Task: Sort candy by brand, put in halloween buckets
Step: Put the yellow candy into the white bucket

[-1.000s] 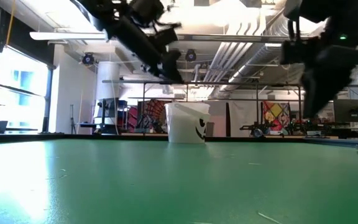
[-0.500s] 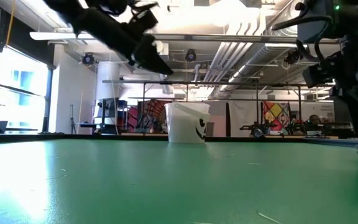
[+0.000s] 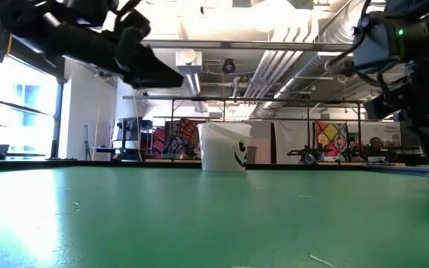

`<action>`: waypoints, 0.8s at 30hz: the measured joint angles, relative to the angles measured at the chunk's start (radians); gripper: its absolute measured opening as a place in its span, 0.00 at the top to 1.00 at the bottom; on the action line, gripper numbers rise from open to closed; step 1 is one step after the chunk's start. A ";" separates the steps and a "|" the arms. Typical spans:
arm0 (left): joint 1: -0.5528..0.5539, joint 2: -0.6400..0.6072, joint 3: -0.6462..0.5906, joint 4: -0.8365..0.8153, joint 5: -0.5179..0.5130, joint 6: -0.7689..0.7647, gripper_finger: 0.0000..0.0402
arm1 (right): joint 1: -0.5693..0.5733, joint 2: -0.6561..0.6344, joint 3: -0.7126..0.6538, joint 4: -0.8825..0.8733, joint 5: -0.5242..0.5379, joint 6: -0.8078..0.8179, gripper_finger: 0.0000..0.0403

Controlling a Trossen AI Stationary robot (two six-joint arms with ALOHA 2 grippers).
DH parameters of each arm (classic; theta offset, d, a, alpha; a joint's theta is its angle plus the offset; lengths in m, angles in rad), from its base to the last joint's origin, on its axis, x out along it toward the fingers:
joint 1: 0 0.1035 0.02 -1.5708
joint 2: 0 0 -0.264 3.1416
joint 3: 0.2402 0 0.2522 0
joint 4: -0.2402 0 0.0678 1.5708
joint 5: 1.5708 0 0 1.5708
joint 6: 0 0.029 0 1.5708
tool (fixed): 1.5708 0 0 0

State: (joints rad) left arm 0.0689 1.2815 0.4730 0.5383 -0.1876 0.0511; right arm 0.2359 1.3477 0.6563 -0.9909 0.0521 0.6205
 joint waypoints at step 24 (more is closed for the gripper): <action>-0.001 -0.372 -0.391 0.200 0.018 -0.133 0.67 | -0.008 0.071 0.188 0.057 0.202 -0.191 0.99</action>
State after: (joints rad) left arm 0.0674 0.9100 0.0820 0.7380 -0.1692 -0.0823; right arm 0.2284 1.4185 0.8445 -0.9342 0.2538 0.4293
